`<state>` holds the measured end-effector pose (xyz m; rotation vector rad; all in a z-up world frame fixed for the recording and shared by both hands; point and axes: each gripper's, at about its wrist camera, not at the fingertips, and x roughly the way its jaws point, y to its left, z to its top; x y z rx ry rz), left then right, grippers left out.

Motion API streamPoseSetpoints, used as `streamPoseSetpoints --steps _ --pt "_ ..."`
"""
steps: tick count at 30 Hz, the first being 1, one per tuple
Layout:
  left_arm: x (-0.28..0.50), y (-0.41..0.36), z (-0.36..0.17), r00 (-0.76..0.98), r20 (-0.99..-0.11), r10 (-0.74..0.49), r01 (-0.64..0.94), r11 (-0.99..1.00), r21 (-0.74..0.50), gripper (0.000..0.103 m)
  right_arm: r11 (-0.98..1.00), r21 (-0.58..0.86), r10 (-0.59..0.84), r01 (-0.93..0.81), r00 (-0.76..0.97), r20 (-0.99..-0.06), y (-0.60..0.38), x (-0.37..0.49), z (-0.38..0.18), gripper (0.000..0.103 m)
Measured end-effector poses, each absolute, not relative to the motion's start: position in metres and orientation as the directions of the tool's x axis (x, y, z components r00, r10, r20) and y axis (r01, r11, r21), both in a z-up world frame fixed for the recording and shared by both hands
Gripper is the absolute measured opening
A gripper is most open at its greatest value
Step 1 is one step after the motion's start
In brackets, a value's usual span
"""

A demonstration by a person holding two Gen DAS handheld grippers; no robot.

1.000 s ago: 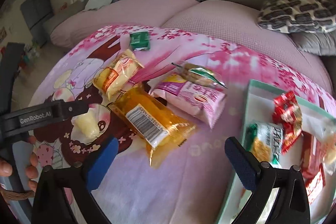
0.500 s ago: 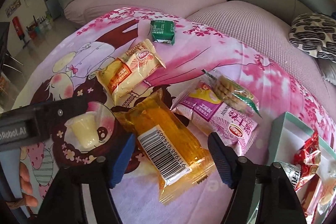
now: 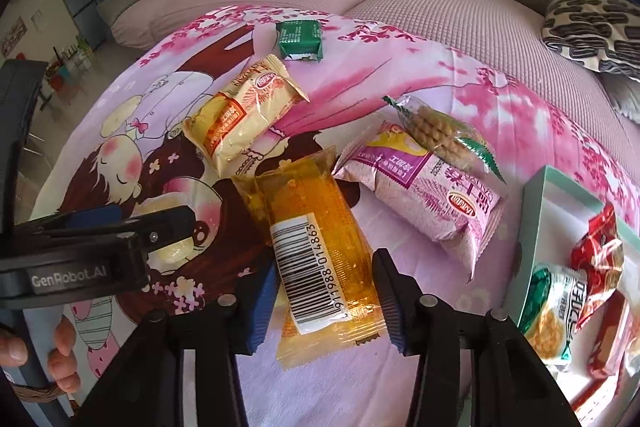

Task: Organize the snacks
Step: 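Close the left tool on the jelly cup while the right closes on the orange bread bag, then carry the jelly cup with the left tool while the right carries the bread bag to the tray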

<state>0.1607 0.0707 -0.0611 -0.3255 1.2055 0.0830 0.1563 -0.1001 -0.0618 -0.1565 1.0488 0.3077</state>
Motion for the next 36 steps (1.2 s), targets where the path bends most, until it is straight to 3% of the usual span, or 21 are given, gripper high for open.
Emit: streamPoseSetpoints --steps 7,13,36 --pt "0.16 0.063 -0.06 0.363 -0.927 -0.1 -0.216 0.958 -0.187 0.079 0.959 0.046 0.175 -0.281 0.454 -0.874 -0.113 0.142 -0.061 0.044" --pt "0.159 0.057 -0.058 0.368 -0.918 -0.149 -0.176 0.958 -0.227 0.049 0.969 0.068 0.173 -0.237 0.455 -0.874 -0.122 0.126 -0.061 0.044" --pt "0.155 0.049 -0.038 0.429 -0.896 -0.115 -0.174 0.963 -0.207 0.046 0.976 0.154 0.213 -0.152 0.54 -0.815 -0.15 0.084 -0.021 0.043"
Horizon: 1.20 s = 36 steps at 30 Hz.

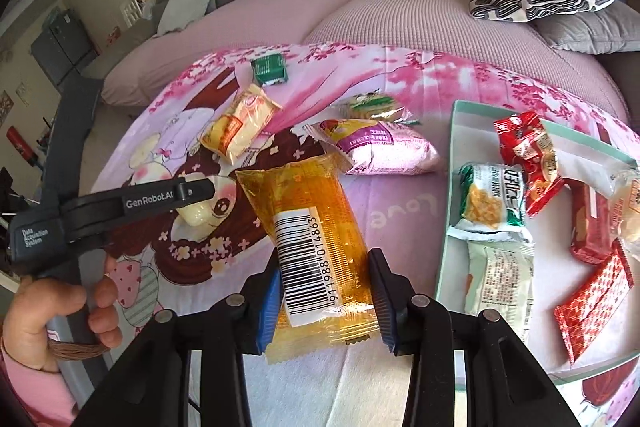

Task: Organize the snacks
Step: 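Carry the jelly cup with the left tool while the right carries the bread bag to the tray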

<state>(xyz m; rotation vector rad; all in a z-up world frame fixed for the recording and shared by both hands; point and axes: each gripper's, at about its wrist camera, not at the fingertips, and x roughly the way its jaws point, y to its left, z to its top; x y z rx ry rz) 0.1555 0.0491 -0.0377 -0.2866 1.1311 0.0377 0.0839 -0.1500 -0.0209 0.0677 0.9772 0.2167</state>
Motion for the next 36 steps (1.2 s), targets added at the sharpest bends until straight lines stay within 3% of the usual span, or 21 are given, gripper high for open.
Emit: streamPoseSetpoints --steps 12,24,36 --pt "0.145 0.045 -0.012 0.491 -0.864 -0.114 -0.152 0.965 -0.214 0.046 0.972 0.194 0.233 -0.131 0.62 -0.749 -0.172 0.072 0.011 0.043" --pt "0.14 0.024 0.005 0.528 -0.84 -0.128 -0.115 0.969 -0.22 0.046 0.971 0.215 0.229 -0.1 0.629 -0.743 -0.192 0.071 0.014 0.043" --pt "0.138 -0.029 0.019 0.548 -0.815 -0.187 0.003 0.975 -0.222 0.046 0.959 0.261 0.118 0.108 0.684 -0.719 -0.278 0.061 0.024 0.043"
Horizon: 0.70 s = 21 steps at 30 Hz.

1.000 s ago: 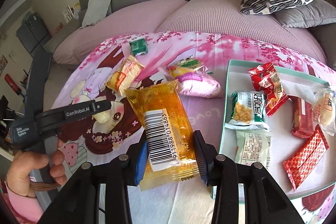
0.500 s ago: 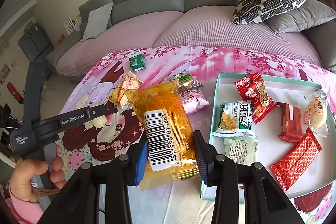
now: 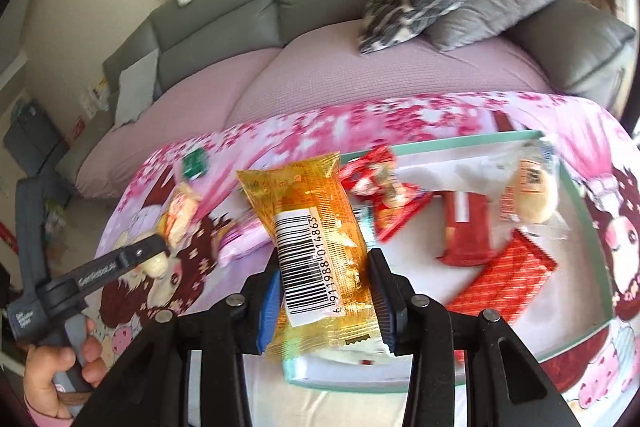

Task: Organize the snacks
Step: 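Carry the jelly cup with the left tool while the right carries the bread bag to the tray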

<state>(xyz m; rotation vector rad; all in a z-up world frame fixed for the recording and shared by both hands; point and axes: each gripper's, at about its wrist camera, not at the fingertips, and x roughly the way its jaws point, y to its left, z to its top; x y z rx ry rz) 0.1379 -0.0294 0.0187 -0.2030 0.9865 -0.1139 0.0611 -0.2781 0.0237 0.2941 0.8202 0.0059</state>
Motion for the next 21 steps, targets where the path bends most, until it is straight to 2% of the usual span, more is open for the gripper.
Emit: streamPoseSetpoints --steps 10,21 --pt "0.124 -0.111 0.025 0.513 -0.802 -0.305 0.217 0.951 -0.222 0.046 0.885 0.293 -0.048 0.362 0.697 -0.716 -0.374 0.032 0.027 0.043" --pt "0.116 -0.162 0.024 0.46 -0.811 -0.363 0.334 0.916 -0.221 0.046 0.861 0.298 -0.093 0.412 0.704 -0.705 -0.402 0.028 0.025 0.043"
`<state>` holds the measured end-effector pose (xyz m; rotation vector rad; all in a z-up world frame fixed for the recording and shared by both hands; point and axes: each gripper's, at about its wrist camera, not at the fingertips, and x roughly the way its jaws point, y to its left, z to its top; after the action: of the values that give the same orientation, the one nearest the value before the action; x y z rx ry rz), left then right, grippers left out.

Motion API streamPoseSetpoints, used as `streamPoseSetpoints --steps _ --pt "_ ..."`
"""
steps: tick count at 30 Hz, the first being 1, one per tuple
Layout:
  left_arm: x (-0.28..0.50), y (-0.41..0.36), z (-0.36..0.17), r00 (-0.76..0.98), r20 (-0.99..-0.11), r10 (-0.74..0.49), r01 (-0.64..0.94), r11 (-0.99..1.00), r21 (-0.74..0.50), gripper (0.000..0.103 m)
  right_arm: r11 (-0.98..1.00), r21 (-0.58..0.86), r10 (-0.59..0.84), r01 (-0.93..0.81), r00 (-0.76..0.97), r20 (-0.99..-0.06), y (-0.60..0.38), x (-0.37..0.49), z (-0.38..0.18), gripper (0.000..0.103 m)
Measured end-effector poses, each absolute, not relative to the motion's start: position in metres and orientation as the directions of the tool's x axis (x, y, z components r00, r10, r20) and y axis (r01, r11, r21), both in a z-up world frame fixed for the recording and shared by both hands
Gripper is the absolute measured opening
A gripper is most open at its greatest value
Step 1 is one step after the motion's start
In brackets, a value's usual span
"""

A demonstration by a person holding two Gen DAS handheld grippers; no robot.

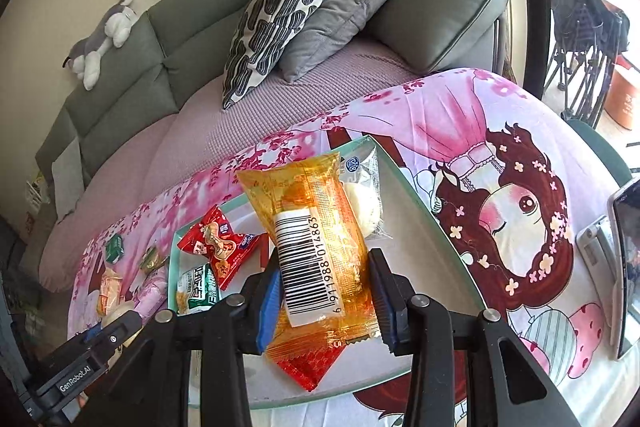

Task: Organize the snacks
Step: 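Carry the jelly cup with the left tool while the right carries the bread bag to the tray, then open the left tool over the tray while the right releases the bread bag beside the bun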

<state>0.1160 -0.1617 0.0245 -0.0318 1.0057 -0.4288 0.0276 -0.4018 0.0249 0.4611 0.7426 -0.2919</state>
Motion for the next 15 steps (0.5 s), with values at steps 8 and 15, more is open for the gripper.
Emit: streamPoseSetpoints --steps 8,15 --pt "0.123 -0.183 0.019 0.434 -0.817 -0.381 0.356 0.905 -0.233 0.046 0.879 0.283 -0.081 0.383 0.706 -0.704 -0.4 0.044 0.016 0.043" --pt "0.13 -0.205 0.018 0.409 -0.812 -0.417 0.401 0.881 -0.25 0.046 0.894 0.271 -0.073 0.356 0.714 -0.696 -0.398 0.059 0.01 0.043"
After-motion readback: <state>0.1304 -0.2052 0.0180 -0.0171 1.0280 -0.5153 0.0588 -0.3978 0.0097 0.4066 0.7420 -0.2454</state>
